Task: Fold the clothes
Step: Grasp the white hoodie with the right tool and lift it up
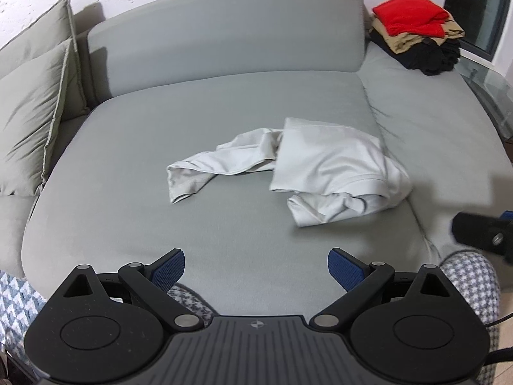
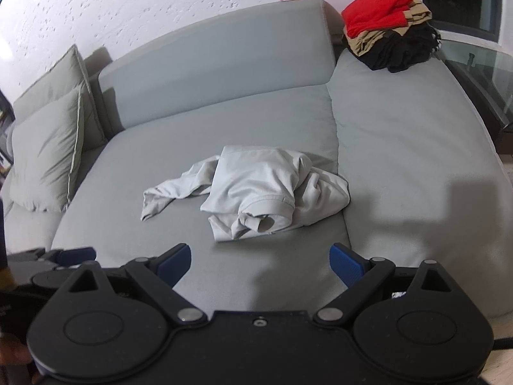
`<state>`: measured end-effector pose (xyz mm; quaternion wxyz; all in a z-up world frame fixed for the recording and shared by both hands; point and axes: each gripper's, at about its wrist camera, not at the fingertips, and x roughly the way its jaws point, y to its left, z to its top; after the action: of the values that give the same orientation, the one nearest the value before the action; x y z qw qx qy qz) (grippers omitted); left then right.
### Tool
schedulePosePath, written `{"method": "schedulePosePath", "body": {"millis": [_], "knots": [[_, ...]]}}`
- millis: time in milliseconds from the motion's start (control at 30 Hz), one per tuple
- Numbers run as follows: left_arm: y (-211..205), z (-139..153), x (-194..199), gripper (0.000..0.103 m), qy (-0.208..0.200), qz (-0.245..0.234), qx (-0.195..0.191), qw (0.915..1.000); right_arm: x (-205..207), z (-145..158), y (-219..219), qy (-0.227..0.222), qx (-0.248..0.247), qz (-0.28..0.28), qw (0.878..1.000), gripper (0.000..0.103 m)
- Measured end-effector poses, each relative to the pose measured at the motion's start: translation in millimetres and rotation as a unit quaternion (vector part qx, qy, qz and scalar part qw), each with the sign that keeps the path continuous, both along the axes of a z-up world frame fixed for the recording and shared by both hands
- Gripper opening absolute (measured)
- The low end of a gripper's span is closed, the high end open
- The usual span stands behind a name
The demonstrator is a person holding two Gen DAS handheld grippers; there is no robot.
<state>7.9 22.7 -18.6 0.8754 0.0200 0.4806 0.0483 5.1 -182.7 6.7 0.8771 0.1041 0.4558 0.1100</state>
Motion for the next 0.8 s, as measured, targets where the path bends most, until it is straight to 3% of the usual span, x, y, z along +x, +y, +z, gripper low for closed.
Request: {"method": "schedulePosePath", "body": {"millis": [233,500,633,800], "knots": [[27,-14,0,0.087,0.011,0.017,-0.019,0.9996,13,-10,-9,-0.001,0.022,-0.022,0.999,0.098],[37,-27,11,0.092,0.006,0.052,0.028,0.9982,31,-25,-7,0.003,0.033,-0.034,0.999,0.098],[38,-35,23,0.092,0.033,0.025,-0.03,0.9987,39,-28,-4,-0.006,0.025,-0.024,0.999,0.098],[33,-38,26,0.089,0.027,0.0,-0.034,0.9991,50,-33,-1,-0.017,0.015,-0.011,1.0,0.097]]}}
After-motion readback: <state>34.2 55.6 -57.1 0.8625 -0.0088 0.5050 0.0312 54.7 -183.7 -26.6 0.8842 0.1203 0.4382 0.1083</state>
